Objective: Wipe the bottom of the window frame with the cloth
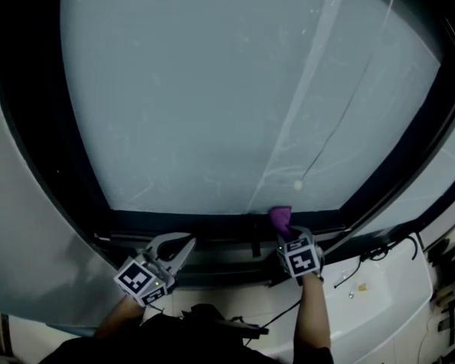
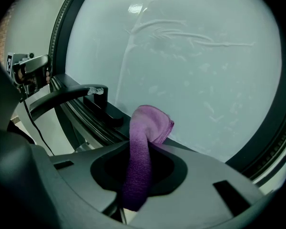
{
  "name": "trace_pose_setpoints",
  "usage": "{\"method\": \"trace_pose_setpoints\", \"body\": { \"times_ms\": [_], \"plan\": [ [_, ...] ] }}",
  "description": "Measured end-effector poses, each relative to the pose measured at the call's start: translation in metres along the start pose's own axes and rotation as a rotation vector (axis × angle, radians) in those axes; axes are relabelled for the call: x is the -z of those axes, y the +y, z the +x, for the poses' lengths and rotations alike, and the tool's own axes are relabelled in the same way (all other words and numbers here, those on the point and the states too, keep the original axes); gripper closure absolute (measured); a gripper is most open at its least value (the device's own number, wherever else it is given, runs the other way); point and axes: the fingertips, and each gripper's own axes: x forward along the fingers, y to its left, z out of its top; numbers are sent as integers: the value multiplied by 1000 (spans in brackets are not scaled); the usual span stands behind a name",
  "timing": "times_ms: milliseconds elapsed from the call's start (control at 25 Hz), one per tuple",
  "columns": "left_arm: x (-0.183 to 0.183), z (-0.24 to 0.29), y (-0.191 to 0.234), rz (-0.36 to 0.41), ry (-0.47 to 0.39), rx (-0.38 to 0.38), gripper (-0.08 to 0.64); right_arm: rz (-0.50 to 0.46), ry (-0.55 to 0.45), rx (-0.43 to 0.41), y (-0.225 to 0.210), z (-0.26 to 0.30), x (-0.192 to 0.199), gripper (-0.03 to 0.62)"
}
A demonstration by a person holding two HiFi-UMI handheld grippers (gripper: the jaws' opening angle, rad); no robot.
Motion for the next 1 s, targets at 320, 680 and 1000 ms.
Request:
{"method": "trace_pose_setpoints", "body": {
  "times_ms": [320,680,1000],
  "plan": [
    [-1,-16,8,-10,3,-33,557,-38,-10,-18,24,2,-16,511],
    [1,-23,2,-26,6,-107,557,-115,1,-68,36,6,-24,512],
    [2,-30,3,-34,12,-140,557,-197,-45,-43,48,-8,-41,512]
  ]
}}
